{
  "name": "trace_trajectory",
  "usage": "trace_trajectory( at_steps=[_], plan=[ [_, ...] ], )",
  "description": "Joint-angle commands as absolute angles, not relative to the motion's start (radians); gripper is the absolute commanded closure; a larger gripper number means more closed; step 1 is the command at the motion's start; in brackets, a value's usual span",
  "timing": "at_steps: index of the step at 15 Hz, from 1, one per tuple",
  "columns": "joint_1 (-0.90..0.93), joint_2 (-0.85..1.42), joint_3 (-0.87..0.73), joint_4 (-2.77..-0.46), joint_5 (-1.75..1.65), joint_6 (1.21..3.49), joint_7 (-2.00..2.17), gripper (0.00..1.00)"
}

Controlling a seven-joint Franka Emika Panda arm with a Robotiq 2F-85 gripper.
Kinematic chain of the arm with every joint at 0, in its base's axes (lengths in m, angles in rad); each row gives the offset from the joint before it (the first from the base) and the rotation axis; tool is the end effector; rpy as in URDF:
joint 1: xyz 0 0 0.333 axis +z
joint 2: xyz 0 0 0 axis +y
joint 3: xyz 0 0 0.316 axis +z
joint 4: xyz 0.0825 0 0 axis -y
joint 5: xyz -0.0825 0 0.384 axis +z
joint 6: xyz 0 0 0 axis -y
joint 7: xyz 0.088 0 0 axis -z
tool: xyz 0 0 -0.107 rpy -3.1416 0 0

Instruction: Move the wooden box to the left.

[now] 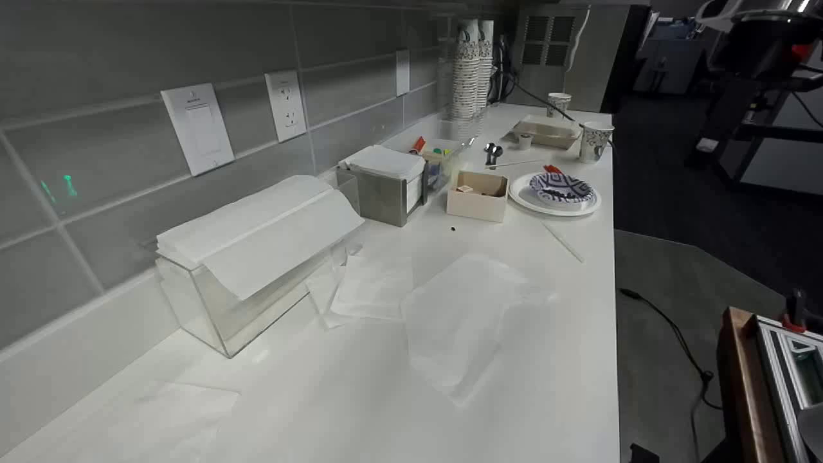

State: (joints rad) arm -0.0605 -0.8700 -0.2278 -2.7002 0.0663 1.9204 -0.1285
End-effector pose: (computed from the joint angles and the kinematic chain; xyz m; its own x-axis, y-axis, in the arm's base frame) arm 0.2924 -0.0830 0.4773 0.9879 -0.1181 0.1009 -0.0931 -0.9701 -0.2240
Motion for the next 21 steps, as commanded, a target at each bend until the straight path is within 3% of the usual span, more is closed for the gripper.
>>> trace_trajectory(
  at_steps=[1, 11, 21],
  plan=[
    [-0.077, -0.866, -0.214, -2.698, 0.078, 1.917, -0.14, 0.0],
    [-0.066, -0.82, -0.225, -2.689, 0.074, 1.976, -0.169, 0.0],
    [0.033, -0.351, -0.267, -2.45, 0.065, 2.207, -0.498, 0.0]
  ],
)
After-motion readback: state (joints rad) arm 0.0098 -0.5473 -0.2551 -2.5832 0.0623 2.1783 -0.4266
